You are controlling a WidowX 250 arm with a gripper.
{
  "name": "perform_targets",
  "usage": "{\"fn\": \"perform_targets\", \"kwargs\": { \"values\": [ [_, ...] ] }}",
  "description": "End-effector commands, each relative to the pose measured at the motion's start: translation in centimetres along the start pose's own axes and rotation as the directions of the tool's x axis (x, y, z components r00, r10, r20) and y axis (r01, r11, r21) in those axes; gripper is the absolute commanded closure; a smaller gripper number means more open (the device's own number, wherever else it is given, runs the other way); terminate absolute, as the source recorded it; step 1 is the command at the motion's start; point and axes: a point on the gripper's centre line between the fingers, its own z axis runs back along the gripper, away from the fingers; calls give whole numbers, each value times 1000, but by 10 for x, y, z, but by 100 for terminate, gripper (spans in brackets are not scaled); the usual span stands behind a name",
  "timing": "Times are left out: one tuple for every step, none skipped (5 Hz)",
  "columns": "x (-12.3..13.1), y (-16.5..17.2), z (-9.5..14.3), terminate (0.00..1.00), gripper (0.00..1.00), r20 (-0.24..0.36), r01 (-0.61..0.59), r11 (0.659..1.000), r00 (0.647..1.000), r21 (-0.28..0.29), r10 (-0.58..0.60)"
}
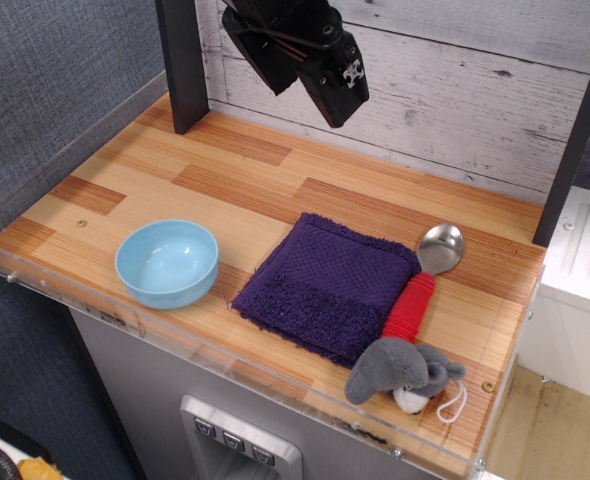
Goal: Put the bowl on the top left side of the purple cloth
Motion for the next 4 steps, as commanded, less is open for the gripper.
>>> {"fn": "perform_targets", "kwargs": {
  "values": [
    [0, 0, 0, 0, 0, 0, 0, 1000, 1000, 0, 0],
    [-15, 3, 9, 0, 0, 16, -4, 1000, 1000, 11, 4],
    [-30, 5, 17, 0, 0, 7, 21, 999, 1000, 44, -22],
    [-49, 4, 22, 0, 0, -16, 27, 998, 1000, 54, -27]
  ]
}}
